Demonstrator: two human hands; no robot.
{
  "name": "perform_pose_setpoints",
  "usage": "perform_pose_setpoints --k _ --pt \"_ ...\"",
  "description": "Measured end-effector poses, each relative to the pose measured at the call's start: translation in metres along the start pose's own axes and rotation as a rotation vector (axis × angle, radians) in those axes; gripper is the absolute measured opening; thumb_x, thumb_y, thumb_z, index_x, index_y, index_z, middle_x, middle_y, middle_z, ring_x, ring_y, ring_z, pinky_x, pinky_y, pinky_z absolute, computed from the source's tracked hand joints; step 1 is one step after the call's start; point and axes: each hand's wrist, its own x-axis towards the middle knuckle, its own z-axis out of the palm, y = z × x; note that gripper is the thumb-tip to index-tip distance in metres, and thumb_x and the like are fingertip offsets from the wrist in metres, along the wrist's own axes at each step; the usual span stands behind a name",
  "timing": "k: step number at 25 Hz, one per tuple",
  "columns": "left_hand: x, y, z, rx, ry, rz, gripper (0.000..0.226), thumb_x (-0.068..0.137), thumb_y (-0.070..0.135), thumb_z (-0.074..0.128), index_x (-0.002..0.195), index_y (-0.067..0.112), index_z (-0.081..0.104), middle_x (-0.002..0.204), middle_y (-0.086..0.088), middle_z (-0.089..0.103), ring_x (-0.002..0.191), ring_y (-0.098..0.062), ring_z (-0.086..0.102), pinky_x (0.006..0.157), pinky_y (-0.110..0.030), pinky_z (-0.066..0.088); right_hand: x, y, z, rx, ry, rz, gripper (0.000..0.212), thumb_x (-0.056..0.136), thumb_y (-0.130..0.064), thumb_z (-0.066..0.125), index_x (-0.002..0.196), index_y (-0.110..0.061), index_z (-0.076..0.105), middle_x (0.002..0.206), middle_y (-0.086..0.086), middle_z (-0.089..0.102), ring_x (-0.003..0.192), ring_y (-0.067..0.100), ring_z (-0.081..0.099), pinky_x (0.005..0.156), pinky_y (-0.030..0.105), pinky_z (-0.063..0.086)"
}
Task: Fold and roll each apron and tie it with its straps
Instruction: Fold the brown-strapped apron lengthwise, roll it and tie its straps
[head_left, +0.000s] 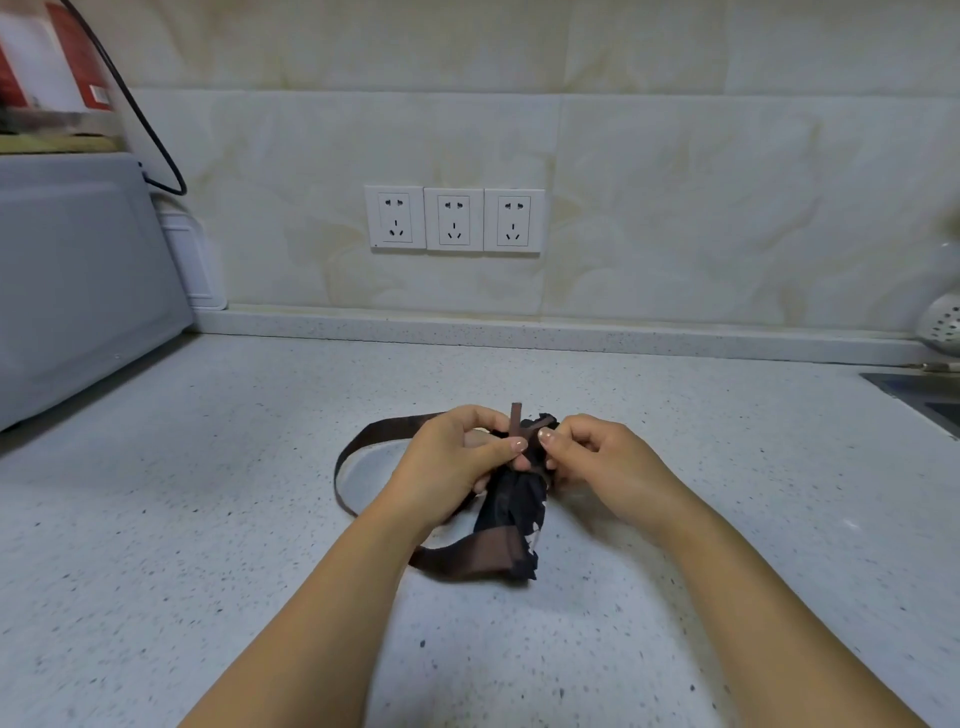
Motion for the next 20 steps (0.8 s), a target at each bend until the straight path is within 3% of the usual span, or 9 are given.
perform_pose_setpoints --k 3,6,10,12,14,16,20 --pt "0.001 0.000 -0.002 0.021 0.036 -0.010 0.008 0.088 0.017 0.071 0.094 0.012 0.069 0.073 0.000 0.073 0.047 -0.007 0.042 0.050 -0.015 0.038 -0.001 0.000 0.002 0.091 -0.061 0.007 0.023 0.089 -0.030 0.066 0.069 -0.021 0.068 0.081 -0.007 0.069 0.075 0.009 0.063 0.073 0.024 0.053" --pt "0.000 -0.001 0.000 0.106 0.020 0.021 0.008 0.090 0.022 0.069 0.091 0.019 0.077 0.071 0.008 0.070 0.053 -0.006 0.045 0.052 -0.014 0.038 -0.001 -0.002 0.007 0.056 -0.034 -0.012 0.017 0.083 -0.036 0.072 0.072 -0.023 0.074 0.093 -0.002 0.072 0.085 0.017 0.065 0.080 0.032 0.053" --pt "-0.002 0.002 -0.002 0.192 -0.101 0.061 0.017 0.094 0.016 0.062 0.093 0.024 0.077 0.077 0.014 0.068 0.064 -0.002 0.057 0.060 -0.009 0.040 0.000 -0.006 0.013 0.063 0.107 -0.025 0.020 0.081 -0.032 0.075 0.063 -0.022 0.073 0.089 0.000 0.068 0.076 0.007 0.062 0.074 0.023 0.046" --pt "-0.005 0.004 0.002 0.197 -0.147 0.085 0.015 0.091 0.013 0.065 0.090 0.023 0.076 0.070 0.012 0.065 0.063 -0.004 0.055 0.059 -0.009 0.040 0.000 -0.007 0.015 0.080 0.139 -0.020 0.022 0.082 -0.034 0.074 0.065 -0.020 0.073 0.089 0.004 0.068 0.079 0.011 0.064 0.075 0.024 0.048" --pt "-0.005 0.002 0.007 0.199 -0.044 0.103 0.006 0.087 0.020 0.072 0.083 0.020 0.076 0.068 0.002 0.068 0.061 -0.004 0.055 0.060 -0.011 0.042 -0.001 -0.010 0.017 0.087 0.122 -0.013 0.023 0.086 -0.037 0.069 0.070 -0.021 0.074 0.087 0.002 0.070 0.078 0.010 0.066 0.073 0.023 0.051" --pt "-0.003 -0.002 0.009 0.228 0.052 0.111 0.016 0.088 0.026 0.071 0.078 0.014 0.075 0.068 0.000 0.069 0.063 -0.005 0.056 0.061 -0.012 0.041 -0.001 -0.012 0.017 0.097 0.096 0.009 0.026 0.094 -0.035 0.058 0.080 -0.020 0.075 0.080 0.001 0.072 0.070 0.008 0.066 0.067 0.020 0.053" --pt "-0.002 -0.002 0.006 0.129 -0.004 0.045 0.016 0.092 0.023 0.065 0.084 0.016 0.076 0.077 0.005 0.073 0.068 -0.001 0.059 0.066 -0.010 0.045 0.001 -0.010 0.005 0.249 -0.008 0.062 0.018 0.097 -0.011 0.053 0.105 -0.015 0.068 0.089 0.010 0.070 0.075 0.015 0.066 0.070 0.026 0.054"
